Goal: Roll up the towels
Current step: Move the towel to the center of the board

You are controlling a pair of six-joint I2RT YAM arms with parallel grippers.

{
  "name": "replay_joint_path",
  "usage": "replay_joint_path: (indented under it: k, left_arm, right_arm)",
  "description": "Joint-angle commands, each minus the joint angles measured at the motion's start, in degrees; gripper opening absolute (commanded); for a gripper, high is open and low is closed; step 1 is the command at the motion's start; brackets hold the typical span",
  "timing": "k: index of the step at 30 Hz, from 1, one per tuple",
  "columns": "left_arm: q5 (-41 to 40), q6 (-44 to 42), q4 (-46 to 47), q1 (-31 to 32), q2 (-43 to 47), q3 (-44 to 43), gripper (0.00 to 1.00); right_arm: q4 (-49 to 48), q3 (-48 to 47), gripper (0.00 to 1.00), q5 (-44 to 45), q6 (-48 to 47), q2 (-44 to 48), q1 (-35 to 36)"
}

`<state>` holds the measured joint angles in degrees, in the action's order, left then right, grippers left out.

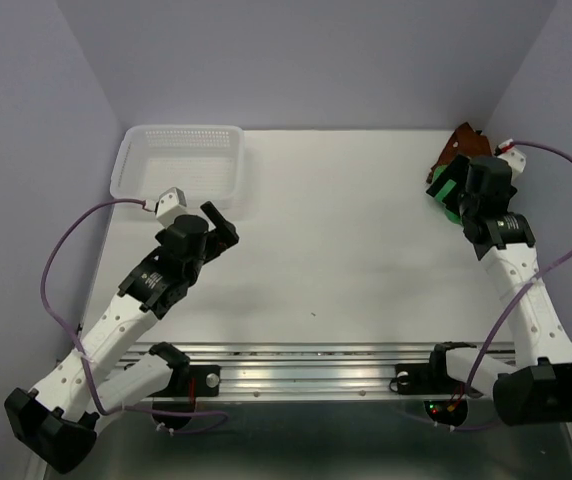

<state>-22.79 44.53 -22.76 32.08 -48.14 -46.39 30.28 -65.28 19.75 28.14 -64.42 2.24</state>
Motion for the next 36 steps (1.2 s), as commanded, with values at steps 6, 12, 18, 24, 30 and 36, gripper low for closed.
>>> replay_joint_path:
  k: [6,12,18,24,30,36]
  left_arm:
    - [-2.1,-1.7,-1.1,-1.2,2.2,-2.5,0.99]
    - [-2.4,-1.6,-0.7,-2.0,1.3,-1.7,0.99]
    - [-2.4,-2.5,0.4,-3.1,0.2,-0.5,0.99]
    - [-1.6,-3.5,1.7,-4.3,-0.7,0.0,0.99]
    - [-0.2,-4.3,3.2,-5.8,-2.2,0.0,0.99]
    - [1.2,-5.2,3.2,-6.8,-3.0,-0.8,0.99]
  right_arm:
    - [-0.2,2.6,1.0,8.0,-0.2,1.9,-0.4]
    - [-0.3,-5.2,1.0,10.3,-2.0,-11.8,-4.4]
    - [-4.4,-15.0,0.99,0.0,-3.1,-30.5,-13.8]
    - [-6.8,-21.8,0.93,-11.0,-5.9,-43.2,-18.5]
    - [-7.7,-23.6,0.48,-15.2,-4.7,-47.1,-19.0]
    - [-8.9,-23.0,0.01,-19.2,-6.0,-42.4,-19.0]
